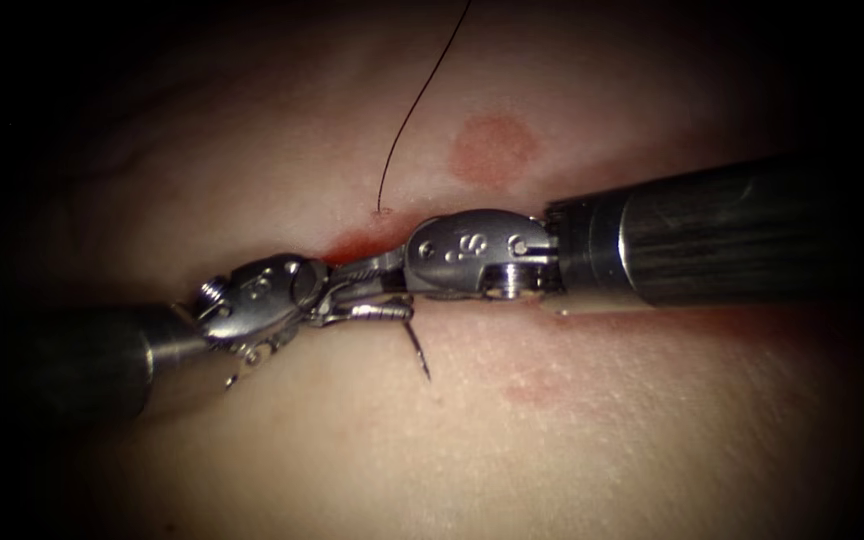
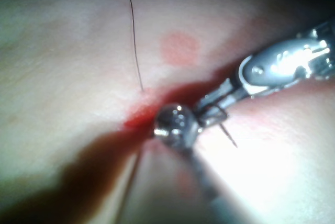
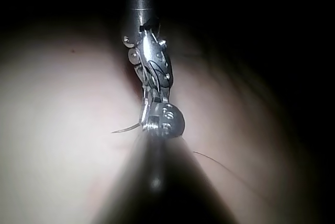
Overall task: Wound Closure
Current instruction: Hand the needle over to the right gripper, then hand the needle back to the left gripper to reposition.
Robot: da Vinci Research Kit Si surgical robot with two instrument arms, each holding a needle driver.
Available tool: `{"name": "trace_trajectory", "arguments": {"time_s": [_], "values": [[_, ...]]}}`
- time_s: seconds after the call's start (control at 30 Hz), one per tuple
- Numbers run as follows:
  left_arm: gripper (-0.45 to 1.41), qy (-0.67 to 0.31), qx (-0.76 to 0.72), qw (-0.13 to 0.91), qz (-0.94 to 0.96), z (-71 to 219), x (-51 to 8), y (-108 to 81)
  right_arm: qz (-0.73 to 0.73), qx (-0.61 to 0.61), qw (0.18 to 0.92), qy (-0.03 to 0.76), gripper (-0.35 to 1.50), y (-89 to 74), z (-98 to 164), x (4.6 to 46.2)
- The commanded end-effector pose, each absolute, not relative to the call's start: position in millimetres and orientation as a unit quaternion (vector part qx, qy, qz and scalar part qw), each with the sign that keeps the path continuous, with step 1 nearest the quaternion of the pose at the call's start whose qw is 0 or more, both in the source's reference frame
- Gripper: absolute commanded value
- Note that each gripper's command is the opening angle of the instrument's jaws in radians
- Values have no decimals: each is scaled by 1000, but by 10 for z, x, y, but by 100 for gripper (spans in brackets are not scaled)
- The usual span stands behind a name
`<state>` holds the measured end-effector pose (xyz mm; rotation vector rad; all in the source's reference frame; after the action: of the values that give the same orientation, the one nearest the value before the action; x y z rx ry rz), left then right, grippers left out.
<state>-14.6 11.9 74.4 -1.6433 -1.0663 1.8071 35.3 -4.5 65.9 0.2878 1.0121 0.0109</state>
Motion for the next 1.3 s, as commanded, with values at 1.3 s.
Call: {"name": "trace_trajectory", "arguments": {"time_s": [1.3], "values": [[33,-438,-650,280,554,732,-139,129,277,196,746,573,-35,-39,691,315]]}}
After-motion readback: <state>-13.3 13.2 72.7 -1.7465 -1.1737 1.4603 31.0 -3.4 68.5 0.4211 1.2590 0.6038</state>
